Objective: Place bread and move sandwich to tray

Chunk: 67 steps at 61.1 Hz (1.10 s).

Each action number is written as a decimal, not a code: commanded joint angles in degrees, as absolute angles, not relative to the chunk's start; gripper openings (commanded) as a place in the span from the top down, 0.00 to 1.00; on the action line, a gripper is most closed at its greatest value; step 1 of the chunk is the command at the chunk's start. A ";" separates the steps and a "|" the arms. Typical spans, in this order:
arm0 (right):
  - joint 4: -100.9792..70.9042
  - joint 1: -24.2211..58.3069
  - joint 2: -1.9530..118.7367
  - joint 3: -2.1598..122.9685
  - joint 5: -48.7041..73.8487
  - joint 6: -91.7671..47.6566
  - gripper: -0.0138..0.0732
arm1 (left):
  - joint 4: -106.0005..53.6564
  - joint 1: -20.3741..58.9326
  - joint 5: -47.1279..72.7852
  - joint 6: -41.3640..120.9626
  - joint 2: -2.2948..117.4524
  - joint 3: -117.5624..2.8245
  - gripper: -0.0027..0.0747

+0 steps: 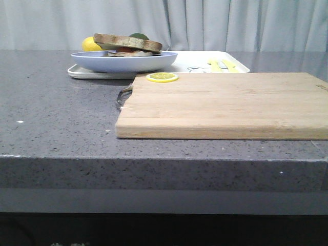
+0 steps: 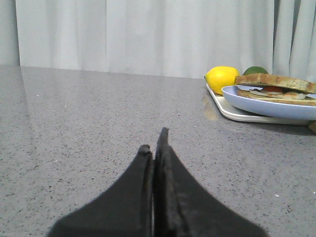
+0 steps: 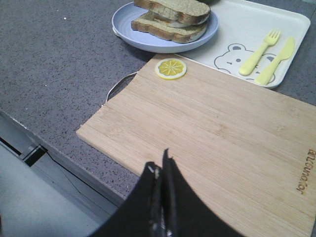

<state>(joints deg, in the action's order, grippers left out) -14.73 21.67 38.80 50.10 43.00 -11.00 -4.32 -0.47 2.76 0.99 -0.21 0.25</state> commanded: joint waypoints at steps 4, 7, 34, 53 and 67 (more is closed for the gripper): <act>-15.16 21.31 38.80 51.50 39.74 -10.90 0.92 | -4.09 -0.64 -2.37 0.00 -1.58 0.33 0.99; -15.16 21.31 38.80 51.50 39.74 -10.90 0.92 | -4.52 -0.64 -2.50 0.00 -1.58 0.33 0.99; -15.16 21.31 38.80 51.50 39.86 -10.90 0.92 | -4.65 2.15 -2.50 0.00 -1.58 0.33 0.99; -15.16 21.31 38.80 51.50 39.86 -10.90 0.92 | -4.65 2.15 -2.50 0.00 -1.58 0.33 0.99; -15.16 21.31 38.80 51.50 39.86 -10.90 0.92 | -4.65 2.15 -2.50 0.00 -1.58 0.33 0.99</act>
